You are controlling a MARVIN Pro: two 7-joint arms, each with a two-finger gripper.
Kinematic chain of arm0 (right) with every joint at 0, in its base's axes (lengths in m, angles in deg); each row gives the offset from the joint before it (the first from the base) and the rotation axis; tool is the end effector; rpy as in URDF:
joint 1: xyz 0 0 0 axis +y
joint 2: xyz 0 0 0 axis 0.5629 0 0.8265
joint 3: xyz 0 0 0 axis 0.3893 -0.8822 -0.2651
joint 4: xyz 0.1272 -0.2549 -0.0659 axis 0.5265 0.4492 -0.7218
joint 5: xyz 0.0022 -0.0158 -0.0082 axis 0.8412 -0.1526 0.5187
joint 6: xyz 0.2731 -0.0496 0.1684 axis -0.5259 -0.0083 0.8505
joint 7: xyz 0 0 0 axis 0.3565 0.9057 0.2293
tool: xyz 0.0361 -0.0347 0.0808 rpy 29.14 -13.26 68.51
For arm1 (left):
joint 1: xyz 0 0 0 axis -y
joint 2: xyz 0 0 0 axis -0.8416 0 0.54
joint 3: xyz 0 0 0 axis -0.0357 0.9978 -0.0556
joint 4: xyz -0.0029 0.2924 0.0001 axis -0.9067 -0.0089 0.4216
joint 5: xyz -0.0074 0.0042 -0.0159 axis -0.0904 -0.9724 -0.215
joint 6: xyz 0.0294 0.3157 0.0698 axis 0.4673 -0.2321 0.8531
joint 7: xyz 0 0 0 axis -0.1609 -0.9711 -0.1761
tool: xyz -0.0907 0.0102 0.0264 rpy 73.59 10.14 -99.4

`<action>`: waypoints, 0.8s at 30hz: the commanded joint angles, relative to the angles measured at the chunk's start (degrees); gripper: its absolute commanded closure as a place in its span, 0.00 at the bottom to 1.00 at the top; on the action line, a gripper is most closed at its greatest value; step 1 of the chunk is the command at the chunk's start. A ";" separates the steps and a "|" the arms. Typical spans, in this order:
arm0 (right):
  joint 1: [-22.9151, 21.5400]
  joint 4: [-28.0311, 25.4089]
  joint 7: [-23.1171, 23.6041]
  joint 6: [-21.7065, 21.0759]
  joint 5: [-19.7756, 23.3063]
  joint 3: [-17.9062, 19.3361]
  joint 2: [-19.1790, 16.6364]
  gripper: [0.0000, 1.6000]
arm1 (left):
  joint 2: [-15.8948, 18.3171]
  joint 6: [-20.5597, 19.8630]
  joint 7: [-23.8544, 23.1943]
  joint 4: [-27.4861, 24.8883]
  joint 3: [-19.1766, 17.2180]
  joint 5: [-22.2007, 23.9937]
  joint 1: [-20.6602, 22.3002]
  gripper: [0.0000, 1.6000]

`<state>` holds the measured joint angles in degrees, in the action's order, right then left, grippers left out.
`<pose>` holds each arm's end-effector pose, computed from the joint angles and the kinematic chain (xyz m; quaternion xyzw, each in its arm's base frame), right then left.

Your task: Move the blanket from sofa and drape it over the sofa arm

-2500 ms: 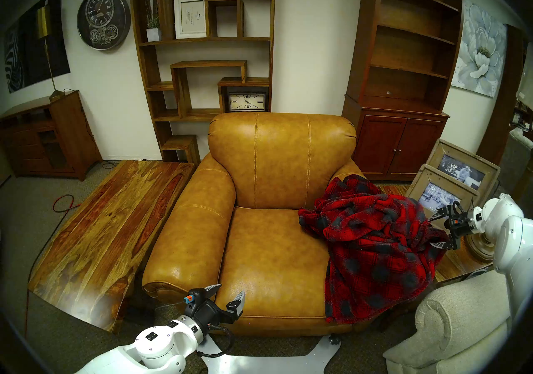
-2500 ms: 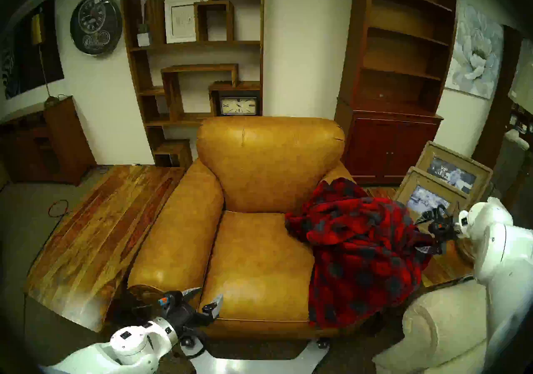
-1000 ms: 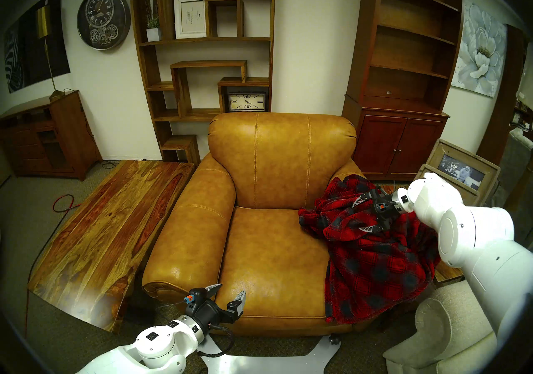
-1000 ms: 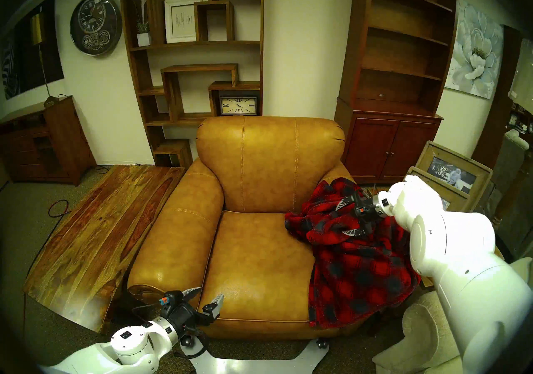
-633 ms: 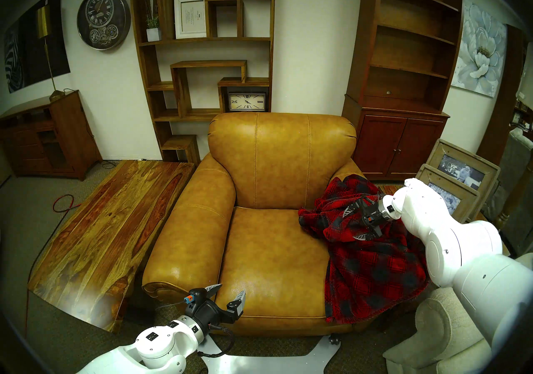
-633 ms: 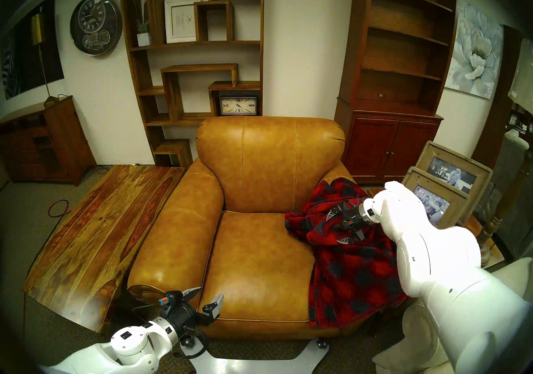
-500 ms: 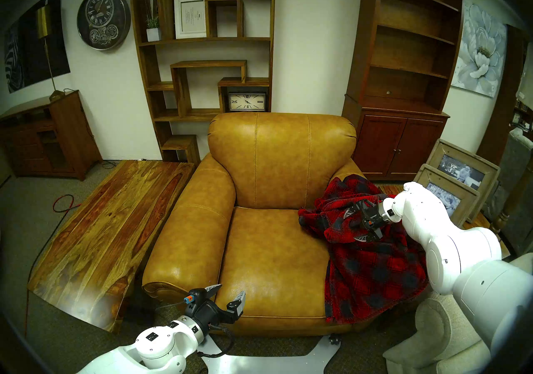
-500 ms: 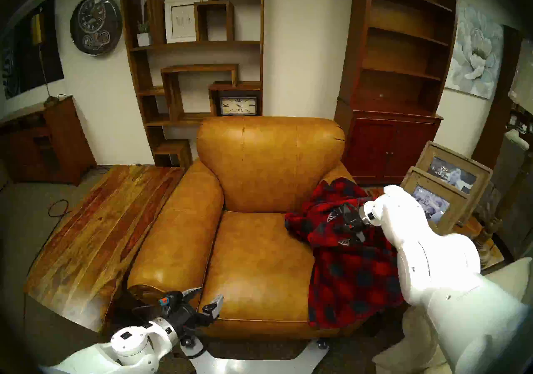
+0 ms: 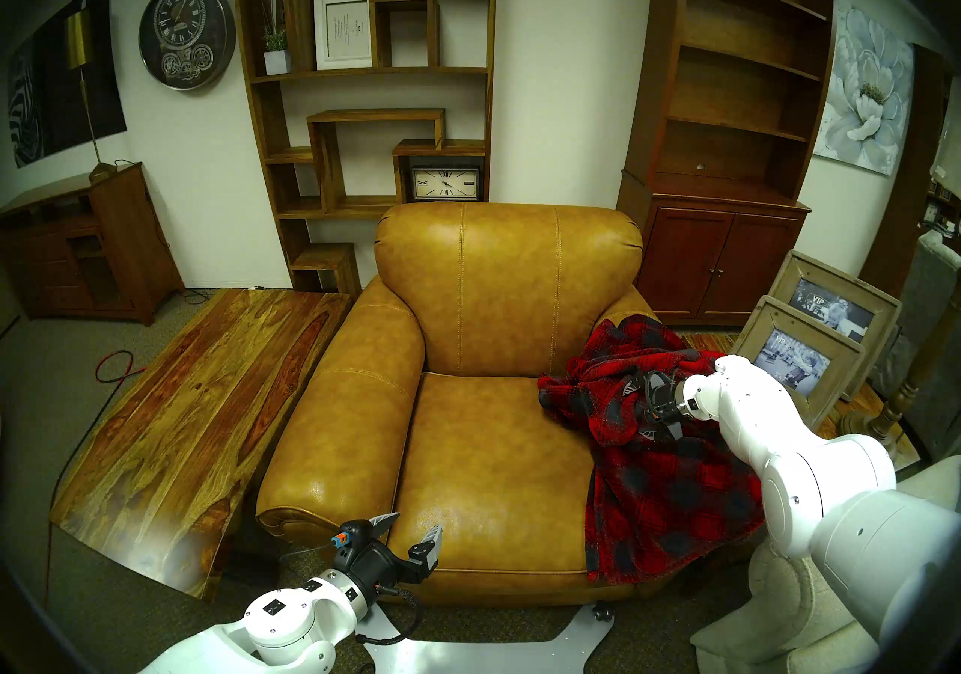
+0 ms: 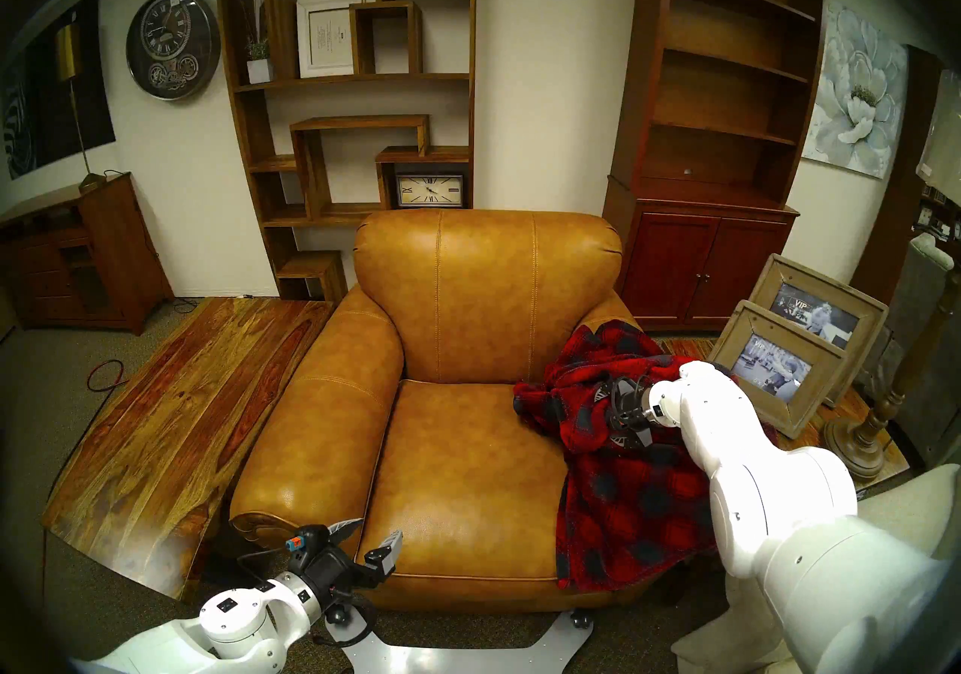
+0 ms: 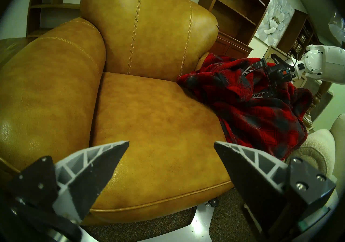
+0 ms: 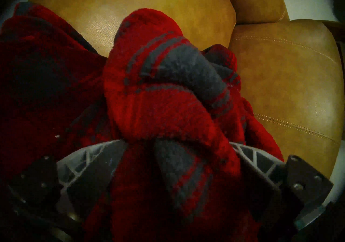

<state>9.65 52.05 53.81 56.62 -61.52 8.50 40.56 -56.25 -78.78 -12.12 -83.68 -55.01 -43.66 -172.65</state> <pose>0.5347 -0.1797 -0.3947 0.5033 0.8037 0.2689 0.1687 0.2253 -0.0137 -0.4308 0.8344 -0.0515 0.4978 0.2308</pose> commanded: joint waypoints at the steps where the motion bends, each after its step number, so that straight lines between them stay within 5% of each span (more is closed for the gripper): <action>1: -1.71 1.42 -5.72 -3.54 -2.34 -1.77 0.89 0.19 | 0.03 0.01 -0.03 -1.05 -0.09 0.10 0.03 0.00; 2: -1.65 1.42 -6.53 -4.22 -3.08 -2.31 0.73 0.24 | 0.01 0.03 -0.04 -1.02 -0.09 0.09 0.04 0.00; 3: -1.71 1.65 -7.20 -4.63 -3.51 -2.56 0.59 0.47 | 0.01 0.03 -0.05 -1.00 -0.08 0.08 0.05 0.00; 6: -2.50 2.00 -8.45 -5.06 -4.39 -2.95 -0.46 0.59 | -0.02 0.05 -0.06 -0.94 -0.07 0.06 0.08 0.00; 11: -5.42 1.93 -8.71 -3.18 -4.07 -1.93 -3.41 1.00 | -0.08 0.09 -0.08 -0.80 -0.05 0.01 0.14 0.00; 24: -11.20 -0.33 -8.59 -1.95 -6.10 3.46 -11.25 1.00 | -0.22 0.12 -0.10 -0.47 -0.01 -0.14 0.25 0.00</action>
<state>4.05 53.41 45.51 55.10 -67.22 9.26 34.86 -56.36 -78.77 -12.10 -83.49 -55.00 -43.83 -172.60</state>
